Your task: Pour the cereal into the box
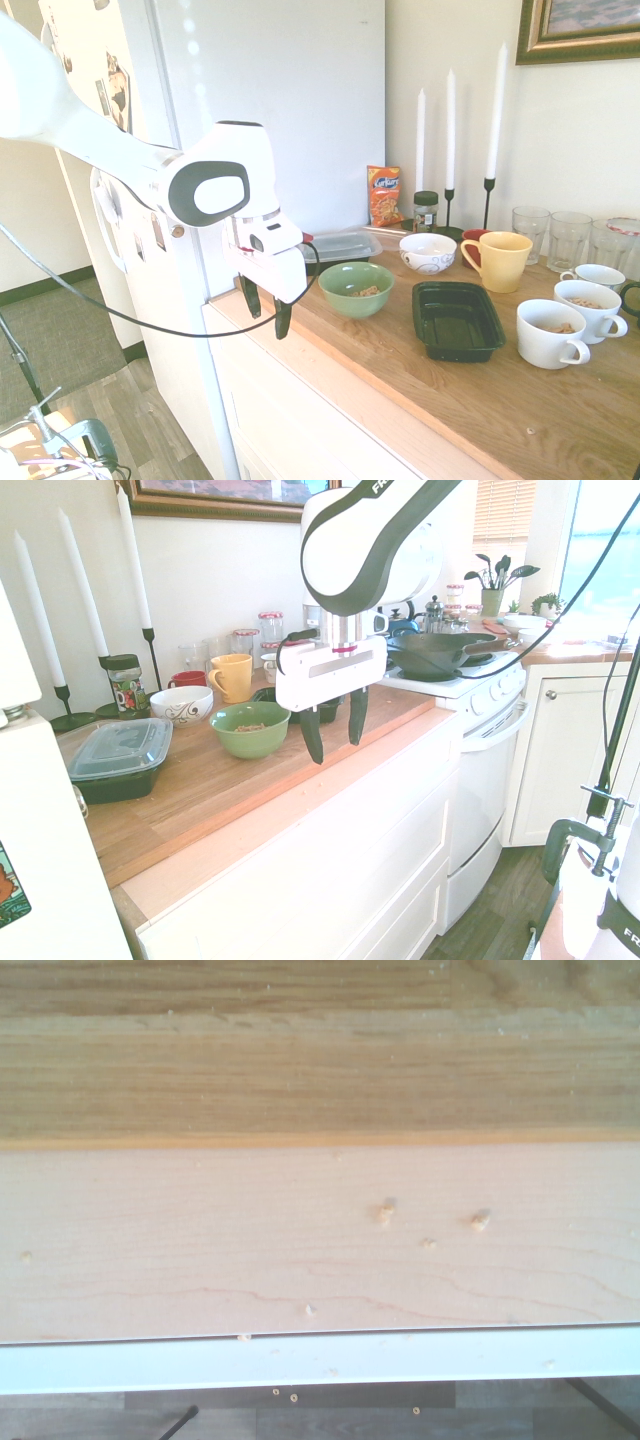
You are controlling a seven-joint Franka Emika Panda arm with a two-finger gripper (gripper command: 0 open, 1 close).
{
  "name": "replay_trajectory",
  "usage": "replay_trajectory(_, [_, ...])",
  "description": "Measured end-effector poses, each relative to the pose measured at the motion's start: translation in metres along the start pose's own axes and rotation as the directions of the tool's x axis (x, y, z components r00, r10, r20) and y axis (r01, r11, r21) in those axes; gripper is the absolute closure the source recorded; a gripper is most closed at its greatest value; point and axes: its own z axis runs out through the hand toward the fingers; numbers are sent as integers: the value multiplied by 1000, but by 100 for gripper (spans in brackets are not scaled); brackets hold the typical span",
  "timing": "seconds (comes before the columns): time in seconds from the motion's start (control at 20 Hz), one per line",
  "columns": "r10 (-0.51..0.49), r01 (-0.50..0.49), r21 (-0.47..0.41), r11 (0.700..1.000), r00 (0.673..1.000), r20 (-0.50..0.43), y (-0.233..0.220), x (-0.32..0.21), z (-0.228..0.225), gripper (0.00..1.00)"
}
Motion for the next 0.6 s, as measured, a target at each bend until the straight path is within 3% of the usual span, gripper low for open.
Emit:
replay_trajectory(0.25, [-10,10,11,1000,1000,-22,-6,5,-10,0])
replay_trajectory(0.6, [-37,40,38,998,996,-81,-52,29,-37,0])
